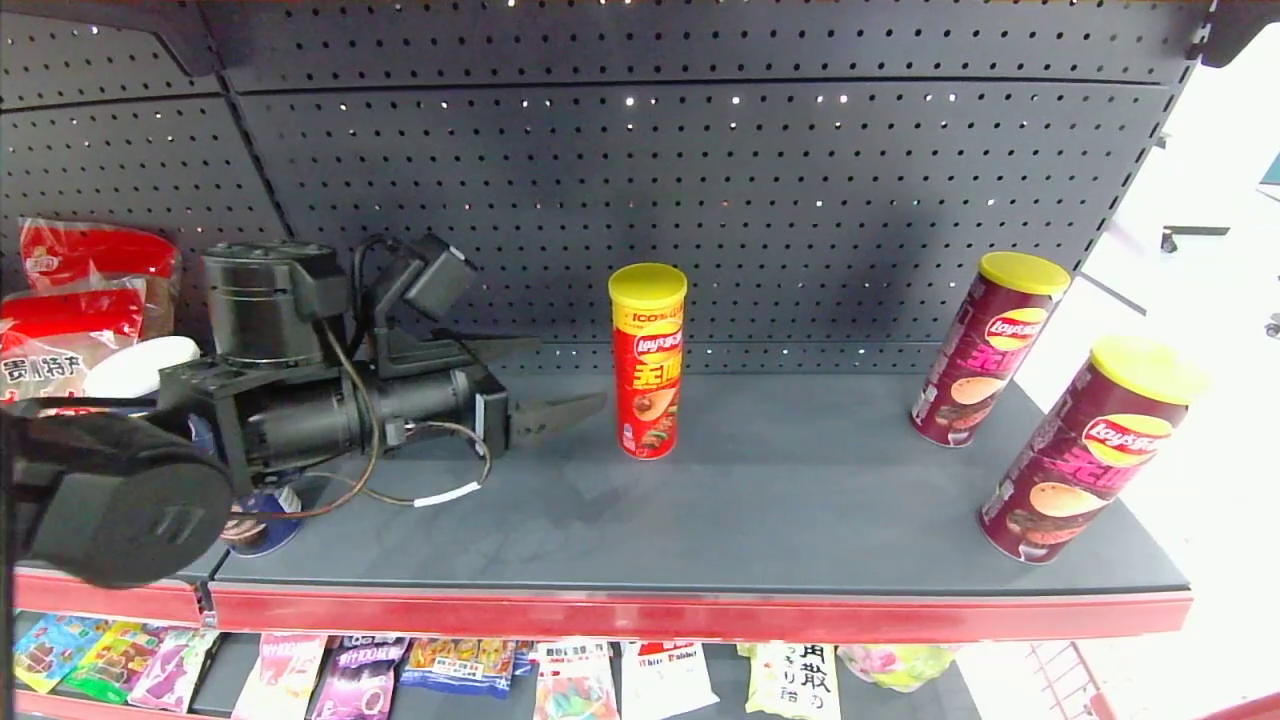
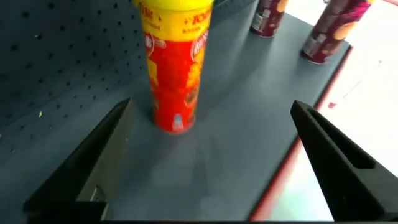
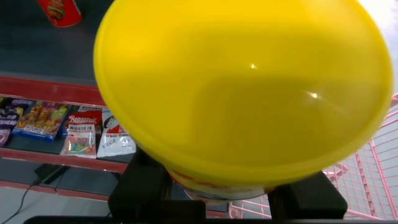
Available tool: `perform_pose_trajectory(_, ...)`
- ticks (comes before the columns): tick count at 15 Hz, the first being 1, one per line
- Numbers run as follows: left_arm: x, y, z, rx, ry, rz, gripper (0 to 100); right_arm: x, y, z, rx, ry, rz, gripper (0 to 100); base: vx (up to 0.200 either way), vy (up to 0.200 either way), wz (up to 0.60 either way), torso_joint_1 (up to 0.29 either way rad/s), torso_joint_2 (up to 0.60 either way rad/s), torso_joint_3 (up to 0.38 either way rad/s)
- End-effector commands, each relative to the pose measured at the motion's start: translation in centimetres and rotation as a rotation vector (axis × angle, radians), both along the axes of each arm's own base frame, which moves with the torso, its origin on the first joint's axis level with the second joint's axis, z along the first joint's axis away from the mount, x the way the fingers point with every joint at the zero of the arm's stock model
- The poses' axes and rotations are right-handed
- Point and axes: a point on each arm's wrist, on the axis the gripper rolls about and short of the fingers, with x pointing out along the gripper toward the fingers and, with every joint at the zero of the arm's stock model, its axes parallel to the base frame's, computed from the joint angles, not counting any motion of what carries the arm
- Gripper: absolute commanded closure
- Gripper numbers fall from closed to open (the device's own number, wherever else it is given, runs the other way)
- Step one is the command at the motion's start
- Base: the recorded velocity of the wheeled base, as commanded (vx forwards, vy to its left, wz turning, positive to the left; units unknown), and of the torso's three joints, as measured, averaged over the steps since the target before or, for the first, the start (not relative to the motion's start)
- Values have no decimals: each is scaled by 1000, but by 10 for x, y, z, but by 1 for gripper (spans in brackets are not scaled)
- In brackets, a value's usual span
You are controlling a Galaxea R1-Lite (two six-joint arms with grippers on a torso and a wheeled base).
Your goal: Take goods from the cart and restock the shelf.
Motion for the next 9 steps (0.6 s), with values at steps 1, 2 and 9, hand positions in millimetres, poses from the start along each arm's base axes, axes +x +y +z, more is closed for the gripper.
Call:
perform_pose_trajectory(1, 24, -12, -17, 20, 28, -6, 0, 0, 0, 0, 0, 1, -1, 100, 0, 0, 0, 0, 0, 0)
perform_pose_trajectory(2, 37, -18, -17, 15, 13, -5, 0, 0, 0, 0, 0, -1, -1, 100, 0, 0, 0, 0, 0, 0)
perform_pose_trajectory(9, 67, -49, -17, 1, -36, -12, 0, 0, 0, 1, 16, 0, -10, 100, 0, 0, 0, 0, 0, 0)
